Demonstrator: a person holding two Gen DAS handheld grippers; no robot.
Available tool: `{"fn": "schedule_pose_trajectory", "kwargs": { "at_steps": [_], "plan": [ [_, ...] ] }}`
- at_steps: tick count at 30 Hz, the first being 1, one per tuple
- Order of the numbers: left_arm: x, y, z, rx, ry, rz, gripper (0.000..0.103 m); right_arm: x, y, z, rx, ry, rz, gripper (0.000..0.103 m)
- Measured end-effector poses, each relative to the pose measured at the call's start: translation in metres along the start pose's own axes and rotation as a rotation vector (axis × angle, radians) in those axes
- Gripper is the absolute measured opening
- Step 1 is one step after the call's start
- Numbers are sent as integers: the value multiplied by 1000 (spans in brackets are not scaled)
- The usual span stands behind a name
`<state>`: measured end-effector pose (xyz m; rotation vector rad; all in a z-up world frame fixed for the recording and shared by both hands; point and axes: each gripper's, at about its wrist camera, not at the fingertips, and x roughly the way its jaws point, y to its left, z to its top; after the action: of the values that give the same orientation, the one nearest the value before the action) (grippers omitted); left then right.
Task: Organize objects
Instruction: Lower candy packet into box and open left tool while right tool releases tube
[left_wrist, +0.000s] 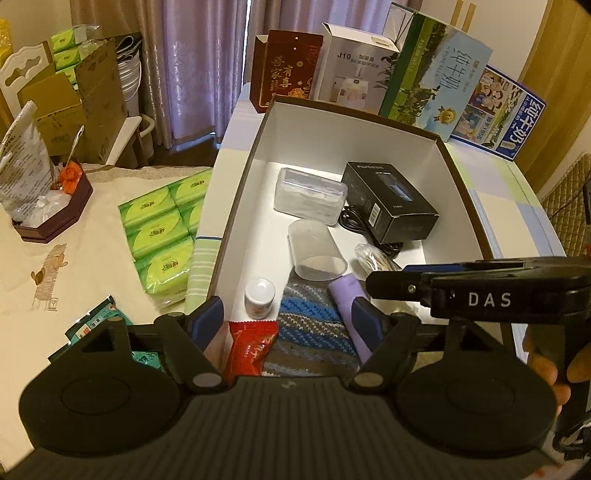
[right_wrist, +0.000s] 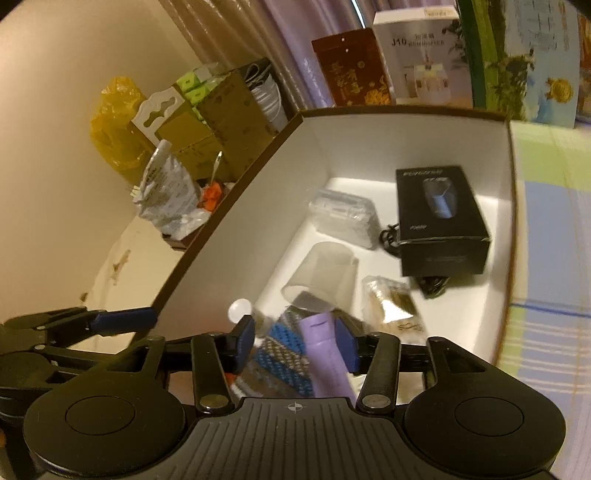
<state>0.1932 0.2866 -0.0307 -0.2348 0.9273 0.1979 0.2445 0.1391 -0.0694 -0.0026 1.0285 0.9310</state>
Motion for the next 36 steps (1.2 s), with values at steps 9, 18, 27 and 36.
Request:
{"fn": "schedule_pose_trajectory", "kwargs": {
  "at_steps": [9,18,27,36],
  "plan": [
    [-2,-6,-2,13,-5,-35,76,-24,-2,-8,-92,-35,-100,75],
    [-7,-11,-7,16,-3,-61,83,-44,-2,-20,-146,-70,-167,94],
    [-21,-11,-12,6,-25,-55,93,-59,-1,-28,-150,-86,-191,101],
    [-36,-23,-18,2,-56,-29,98,-78,-4,-42,-138,-89,-200,101]
  ]
}}
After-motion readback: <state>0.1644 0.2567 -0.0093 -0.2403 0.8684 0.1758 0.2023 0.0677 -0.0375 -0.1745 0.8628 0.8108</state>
